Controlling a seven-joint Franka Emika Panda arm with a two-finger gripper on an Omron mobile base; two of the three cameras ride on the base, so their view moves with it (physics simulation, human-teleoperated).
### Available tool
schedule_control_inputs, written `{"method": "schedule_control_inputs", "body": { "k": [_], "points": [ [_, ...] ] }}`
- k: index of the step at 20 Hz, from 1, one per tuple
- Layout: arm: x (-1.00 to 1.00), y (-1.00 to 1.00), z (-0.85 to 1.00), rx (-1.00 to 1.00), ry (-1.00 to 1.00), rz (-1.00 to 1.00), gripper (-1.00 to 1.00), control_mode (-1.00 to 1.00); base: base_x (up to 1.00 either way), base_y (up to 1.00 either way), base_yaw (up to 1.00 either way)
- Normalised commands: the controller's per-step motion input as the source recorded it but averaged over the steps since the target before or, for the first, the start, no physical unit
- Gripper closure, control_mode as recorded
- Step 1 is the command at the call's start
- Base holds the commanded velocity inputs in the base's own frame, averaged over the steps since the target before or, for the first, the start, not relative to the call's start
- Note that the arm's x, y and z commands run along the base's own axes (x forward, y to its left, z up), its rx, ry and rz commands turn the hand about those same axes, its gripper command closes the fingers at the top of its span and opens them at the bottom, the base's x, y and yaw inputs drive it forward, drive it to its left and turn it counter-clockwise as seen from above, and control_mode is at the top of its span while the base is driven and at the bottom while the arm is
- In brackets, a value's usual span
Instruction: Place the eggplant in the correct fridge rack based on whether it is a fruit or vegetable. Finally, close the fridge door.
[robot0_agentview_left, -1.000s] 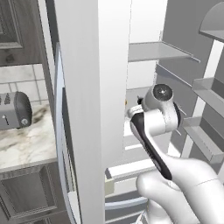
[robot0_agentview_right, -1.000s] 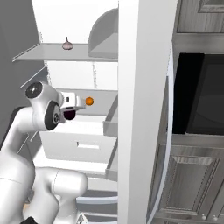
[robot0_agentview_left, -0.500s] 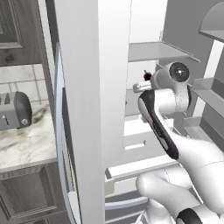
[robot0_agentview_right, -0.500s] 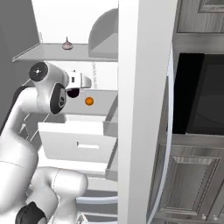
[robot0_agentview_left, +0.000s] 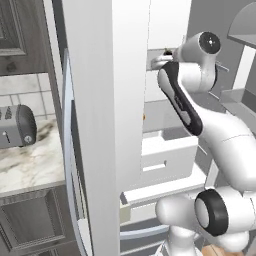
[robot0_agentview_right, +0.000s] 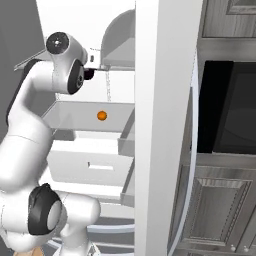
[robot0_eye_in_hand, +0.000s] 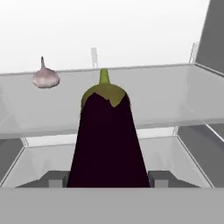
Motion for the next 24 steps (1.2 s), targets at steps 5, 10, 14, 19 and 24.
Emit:
{"method": "schedule_control_inputs", "body": {
  "k": [5, 10, 14, 19, 24],
  "points": [
    [0.96, 0.0, 0.12, 0.12, 0.0, 0.0, 1.0, -1.0, 0.0, 0.0, 0.0],
    [1.0, 0.0, -0.03, 0.05, 0.0, 0.0, 1.0, -1.0, 0.0, 0.0, 0.0],
    [0.97, 0.11, 0.0, 0.03, 0.0, -0.05, 1.0, -1.0, 0.0, 0.0, 0.0],
    [0.71, 0.24, -0.38, -0.02, 0.0, -0.11, 1.0, -1.0, 0.0, 0.0, 0.0],
    [0.56, 0.04, -0.42, 0.0, 0.0, -0.05, 1.0, -1.0, 0.0, 0.0, 0.0]
  ]
}}
